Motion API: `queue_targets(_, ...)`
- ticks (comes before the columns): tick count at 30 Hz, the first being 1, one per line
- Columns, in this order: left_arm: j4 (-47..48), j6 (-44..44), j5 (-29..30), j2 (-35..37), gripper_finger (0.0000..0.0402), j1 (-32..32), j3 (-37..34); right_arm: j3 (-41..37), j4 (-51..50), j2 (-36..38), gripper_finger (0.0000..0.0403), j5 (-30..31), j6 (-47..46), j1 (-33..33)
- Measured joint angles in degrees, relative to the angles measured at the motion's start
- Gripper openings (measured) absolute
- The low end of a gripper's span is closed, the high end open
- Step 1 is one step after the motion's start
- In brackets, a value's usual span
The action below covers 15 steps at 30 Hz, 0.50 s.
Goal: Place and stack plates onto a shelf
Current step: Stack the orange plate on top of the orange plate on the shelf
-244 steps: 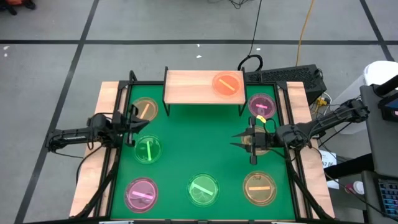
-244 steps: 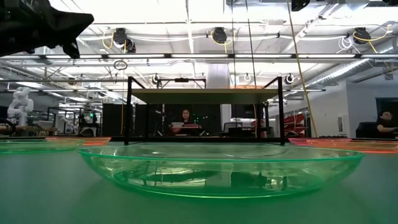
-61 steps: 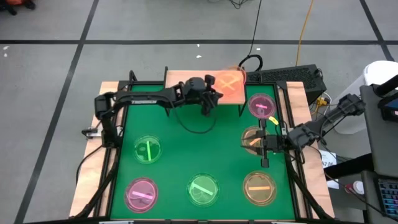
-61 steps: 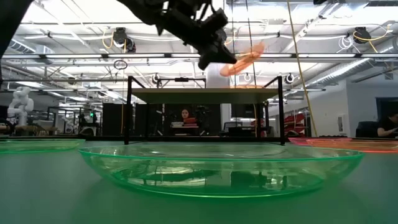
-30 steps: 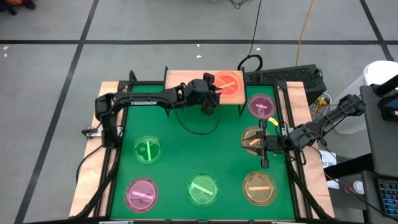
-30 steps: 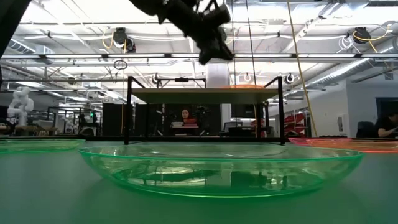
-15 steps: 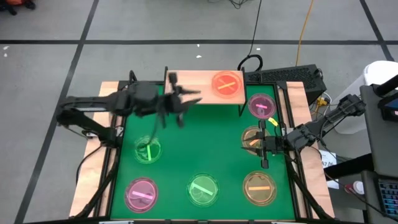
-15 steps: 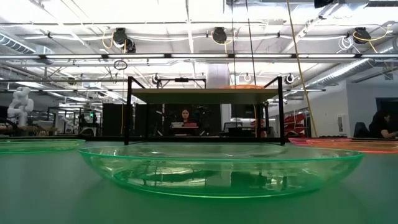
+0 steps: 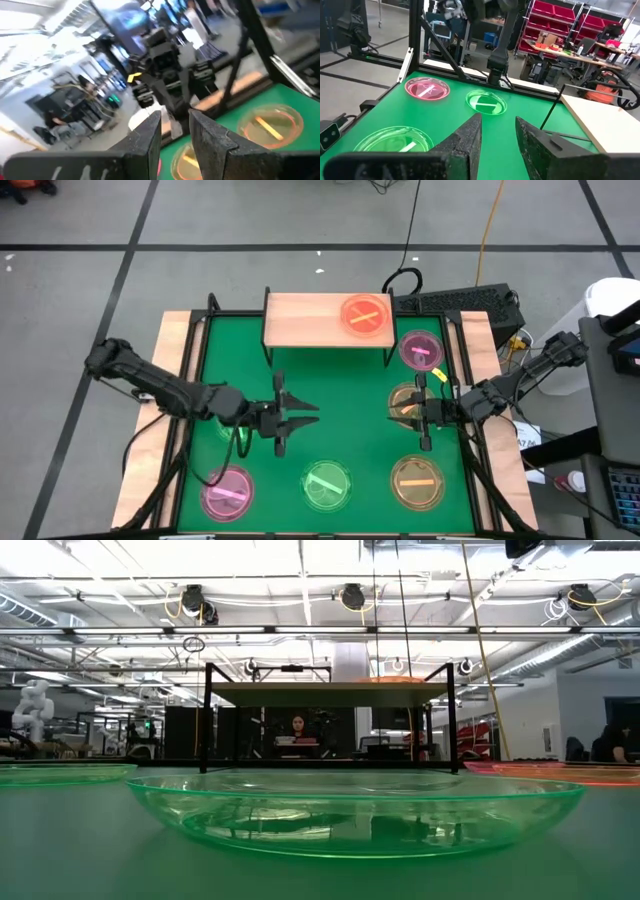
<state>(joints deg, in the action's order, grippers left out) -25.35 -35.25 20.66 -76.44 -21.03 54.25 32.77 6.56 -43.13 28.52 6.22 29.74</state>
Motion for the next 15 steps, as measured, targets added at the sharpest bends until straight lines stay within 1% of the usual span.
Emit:
queue_targets(4,-15.81,4.91,0.49,-0.16,0.0108,1.67,-7.76,-0.64,0.70,-0.13,0.0105,0.25,0.48,-0.02)
queue_targets(6,-20.26,6.01,0.61,-0.24,0.0108,2.62,-9.63,-2.37,2.70,-0.14,0.0105,0.48,1.10,-0.12)
queue_targets(8,-22.06,6.28,0.66,-0.09,0.0108,3.17,-10.19,-4.85,6.42,-0.17,0.0105,2.12,2.33,-0.51)
queue_targets(10,-22.20,5.35,0.64,0.08,0.0108,3.34,-10.14,-7.69,10.03,-0.17,0.0105,5.23,1.91,-0.87)
queue_targets(12,-22.09,4.29,0.60,0.08,0.0108,3.38,-10.09,-10.60,11.78,-0.17,0.0105,10.59,-0.40,-1.26)
queue_targets(15,-21.42,3.03,0.58,0.08,0.0108,3.38,-10.07,-13.12,10.99,-0.17,0.0105,18.06,-6.77,-2.49)
